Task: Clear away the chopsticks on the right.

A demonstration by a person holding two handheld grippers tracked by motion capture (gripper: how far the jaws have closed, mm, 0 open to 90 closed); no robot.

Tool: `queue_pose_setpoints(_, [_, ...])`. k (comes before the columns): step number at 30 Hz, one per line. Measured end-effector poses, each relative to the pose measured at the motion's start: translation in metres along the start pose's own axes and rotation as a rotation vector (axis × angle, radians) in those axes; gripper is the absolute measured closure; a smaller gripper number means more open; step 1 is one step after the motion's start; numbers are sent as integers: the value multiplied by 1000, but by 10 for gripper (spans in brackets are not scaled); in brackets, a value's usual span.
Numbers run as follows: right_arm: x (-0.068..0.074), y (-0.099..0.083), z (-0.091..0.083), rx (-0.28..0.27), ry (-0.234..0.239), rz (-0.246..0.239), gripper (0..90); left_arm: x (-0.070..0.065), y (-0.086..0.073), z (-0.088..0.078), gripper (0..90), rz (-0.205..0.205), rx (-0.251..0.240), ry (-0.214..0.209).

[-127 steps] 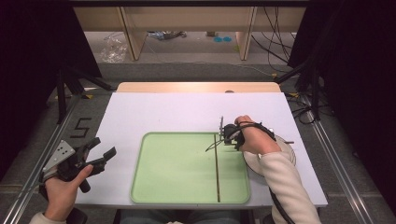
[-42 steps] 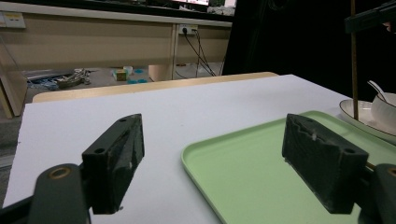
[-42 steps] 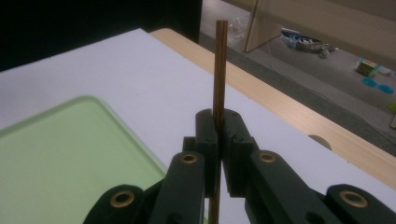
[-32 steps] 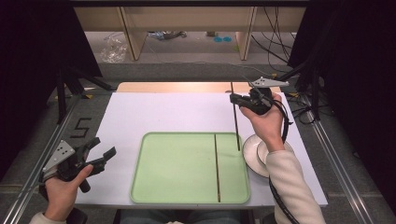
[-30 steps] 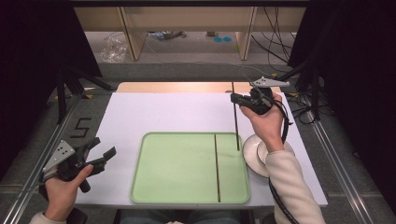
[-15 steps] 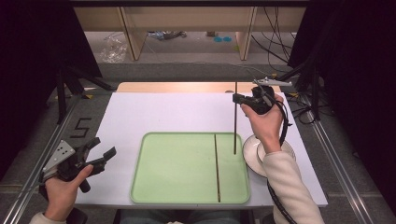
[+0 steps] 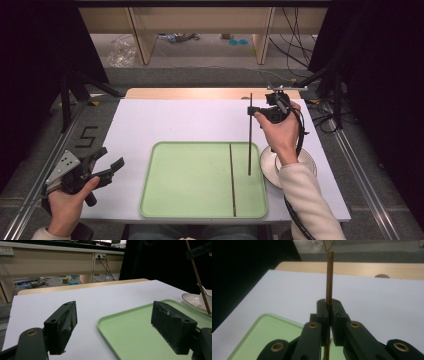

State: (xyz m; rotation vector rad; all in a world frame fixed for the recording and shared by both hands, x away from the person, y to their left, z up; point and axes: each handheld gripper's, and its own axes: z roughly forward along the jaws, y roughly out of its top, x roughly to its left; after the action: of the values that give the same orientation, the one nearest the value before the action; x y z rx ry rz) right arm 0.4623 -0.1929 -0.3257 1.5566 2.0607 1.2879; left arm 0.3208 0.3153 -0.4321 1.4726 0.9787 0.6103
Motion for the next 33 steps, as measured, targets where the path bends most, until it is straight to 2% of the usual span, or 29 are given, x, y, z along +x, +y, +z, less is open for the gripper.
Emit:
queue_pose_setpoints(3, [2,-2,4,42,-16,25,874,0,0,0,209,1,1,-1])
queue_pose_setpoints(4, [3,-2,5,63,-15,49,874,0,0,0,209,0,1,-1])
queue_pose_setpoints(7, [3,-4,9,105,-42,55,874,0,0,0,209,1,0,-1])
queue_pose_setpoints(11, [4,-5,14,158,-52,85,874,0,0,0,209,2,2,-1])
queue_pose_setpoints(16, [6,-9,24,226,-82,95,874,0,0,0,210,1,2,-1])
queue_pose_setpoints(17, [8,-10,24,260,-82,146,874,0,0,0,209,1,1,-1])
queue_pose_setpoints(18, [7,-11,26,267,-81,135,874,0,0,0,209,1,1,-2])
queue_pose_setpoints(20, [3,-14,32,267,-82,74,874,0,0,0,209,1,2,-1])
queue_pose_setpoints(21, [8,-14,31,320,-96,151,874,0,0,0,209,1,2,-1])
queue_pose_setpoints(27, [8,-19,42,374,-123,180,874,0,0,0,209,2,2,-2])
queue_pose_setpoints(28, [6,-21,45,355,-116,154,874,0,0,0,209,2,2,-2])
queue_pose_setpoints(29, [6,-21,45,355,-116,154,874,0,0,0,210,2,2,-2])
queue_pose_setpoints(30, [8,-22,47,393,-125,204,874,0,0,0,209,1,1,-2])
queue_pose_setpoints(31, [4,-25,49,377,-122,150,874,0,0,0,209,1,2,-1])
queue_pose_setpoints(32, [7,-24,50,418,-136,220,874,0,0,0,209,1,2,-1])
queue_pose_setpoints(33, [5,-26,53,406,-132,193,874,0,0,0,210,2,2,-2])
